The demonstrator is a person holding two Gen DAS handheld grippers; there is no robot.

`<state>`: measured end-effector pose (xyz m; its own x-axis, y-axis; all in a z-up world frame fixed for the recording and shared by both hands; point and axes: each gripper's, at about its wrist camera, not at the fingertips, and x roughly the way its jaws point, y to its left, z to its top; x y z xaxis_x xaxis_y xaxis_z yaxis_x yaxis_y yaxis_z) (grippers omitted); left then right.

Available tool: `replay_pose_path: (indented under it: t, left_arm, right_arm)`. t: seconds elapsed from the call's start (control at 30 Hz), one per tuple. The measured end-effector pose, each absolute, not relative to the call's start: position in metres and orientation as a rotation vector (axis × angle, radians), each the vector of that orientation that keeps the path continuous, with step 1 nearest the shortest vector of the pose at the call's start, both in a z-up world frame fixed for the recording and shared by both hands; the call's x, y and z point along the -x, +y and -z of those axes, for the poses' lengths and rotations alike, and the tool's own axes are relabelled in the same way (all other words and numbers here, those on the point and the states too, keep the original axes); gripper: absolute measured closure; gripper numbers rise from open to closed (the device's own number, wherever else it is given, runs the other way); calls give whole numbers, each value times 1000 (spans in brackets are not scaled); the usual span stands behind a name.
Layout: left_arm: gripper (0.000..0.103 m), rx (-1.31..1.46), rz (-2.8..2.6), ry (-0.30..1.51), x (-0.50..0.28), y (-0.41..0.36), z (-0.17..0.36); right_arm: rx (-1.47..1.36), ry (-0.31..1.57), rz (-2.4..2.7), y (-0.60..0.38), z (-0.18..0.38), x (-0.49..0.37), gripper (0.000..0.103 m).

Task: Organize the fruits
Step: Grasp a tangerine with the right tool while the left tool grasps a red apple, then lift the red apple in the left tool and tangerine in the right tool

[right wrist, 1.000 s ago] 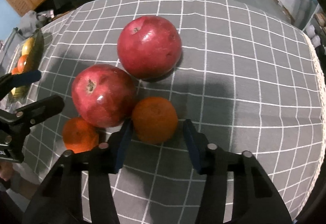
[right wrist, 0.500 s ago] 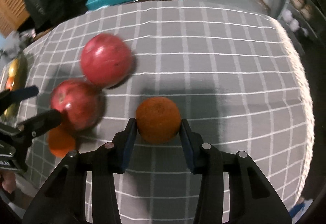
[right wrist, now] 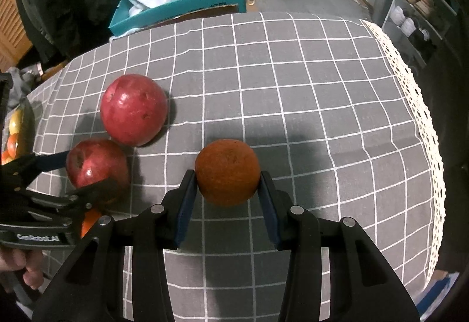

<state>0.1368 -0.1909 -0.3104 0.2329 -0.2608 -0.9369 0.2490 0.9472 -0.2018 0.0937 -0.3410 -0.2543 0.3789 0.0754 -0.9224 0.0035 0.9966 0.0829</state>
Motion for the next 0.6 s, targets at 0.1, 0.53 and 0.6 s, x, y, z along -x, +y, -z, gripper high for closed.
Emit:
replay_pose_path:
  t: [0.1,0.53,0.6]
  left_arm:
    - [18,16,378,1297,-136,-194,314]
    - [23,-70,380,1232,-129,-205,301]
    - [23,-82,383,1215,-127,-205,295]
  right_arm:
    - [-75,1186,-45,-341,256,-95,61]
    - [-74,1174,-45,-339,256,-97,61]
    - [-73,1170,-48,-339,254,-97,61]
